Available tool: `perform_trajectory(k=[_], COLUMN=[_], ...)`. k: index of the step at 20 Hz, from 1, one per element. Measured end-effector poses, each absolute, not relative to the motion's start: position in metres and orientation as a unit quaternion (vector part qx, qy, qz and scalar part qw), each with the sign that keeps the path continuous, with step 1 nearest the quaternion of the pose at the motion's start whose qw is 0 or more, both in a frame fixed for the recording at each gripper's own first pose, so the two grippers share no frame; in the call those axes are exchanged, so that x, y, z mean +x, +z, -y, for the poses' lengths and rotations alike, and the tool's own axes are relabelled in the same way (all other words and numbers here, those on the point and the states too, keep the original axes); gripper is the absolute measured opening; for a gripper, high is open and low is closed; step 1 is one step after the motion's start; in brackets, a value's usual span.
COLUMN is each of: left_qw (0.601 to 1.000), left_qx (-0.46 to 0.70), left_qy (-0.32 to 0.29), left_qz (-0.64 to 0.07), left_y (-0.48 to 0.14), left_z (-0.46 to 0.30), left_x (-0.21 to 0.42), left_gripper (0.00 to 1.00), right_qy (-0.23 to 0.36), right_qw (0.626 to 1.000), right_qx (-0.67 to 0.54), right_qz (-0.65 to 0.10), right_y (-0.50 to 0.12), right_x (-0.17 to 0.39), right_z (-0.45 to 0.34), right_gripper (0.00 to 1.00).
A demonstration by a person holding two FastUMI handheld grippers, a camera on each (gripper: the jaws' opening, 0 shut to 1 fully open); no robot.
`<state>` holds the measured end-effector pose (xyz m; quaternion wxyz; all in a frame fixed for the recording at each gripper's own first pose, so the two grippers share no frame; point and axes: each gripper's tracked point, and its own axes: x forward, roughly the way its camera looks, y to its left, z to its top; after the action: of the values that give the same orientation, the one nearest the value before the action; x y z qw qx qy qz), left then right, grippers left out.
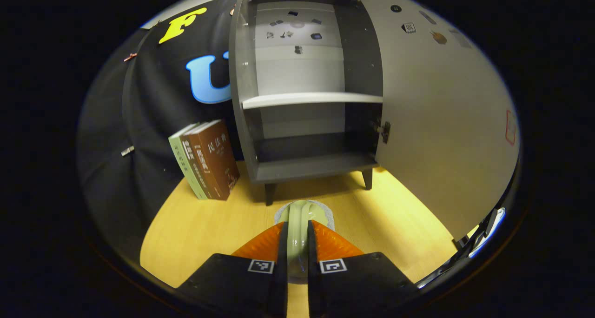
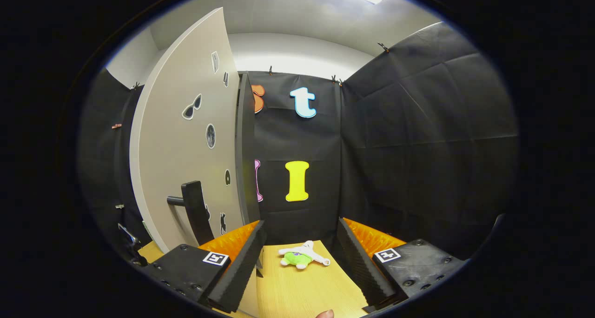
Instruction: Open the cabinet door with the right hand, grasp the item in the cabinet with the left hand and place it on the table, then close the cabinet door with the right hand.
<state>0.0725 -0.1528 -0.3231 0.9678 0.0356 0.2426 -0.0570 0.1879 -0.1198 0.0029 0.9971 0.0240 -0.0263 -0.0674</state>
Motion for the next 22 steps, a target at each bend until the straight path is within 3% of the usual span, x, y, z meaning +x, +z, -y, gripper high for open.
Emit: perform_trajectory(k=[5, 13, 18, 21, 22], left_qw=[0.961, 0.951, 0.947, 0.948, 0.949], left_qx=[0.040, 0.036, 0.031, 0.031, 0.032], left_qy=[-0.082, -0.073, -0.071, -0.073, -0.075], left_qz=[-0.263, -0.300, -0.311, -0.309, -0.306], left_y=[-0.380, -0.439, -0.453, -0.448, -0.445], left_z=[0.166, 0.178, 0.180, 0.181, 0.180], left_x=[0.058, 0.045, 0.040, 0.044, 0.046], left_gripper=[0.22, 0.22, 0.29, 0.83, 0.88], right_qy=[-0.062, -0.054, -0.051, -0.053, -0.054], right_qw=[0.998, 0.998, 0.999, 0.998, 0.998], right_qx=[0.018, 0.014, 0.008, 0.008, 0.008], right_qz=[0.022, 0.015, 0.012, 0.014, 0.014], right_y=[0.001, -0.002, -0.003, -0.003, -0.003], right_x=[0.189, 0.190, 0.194, 0.196, 0.197], right_z=[0.118, 0.116, 0.112, 0.112, 0.112], right_gripper=[1.00, 0.98, 0.98, 0.98, 0.98])
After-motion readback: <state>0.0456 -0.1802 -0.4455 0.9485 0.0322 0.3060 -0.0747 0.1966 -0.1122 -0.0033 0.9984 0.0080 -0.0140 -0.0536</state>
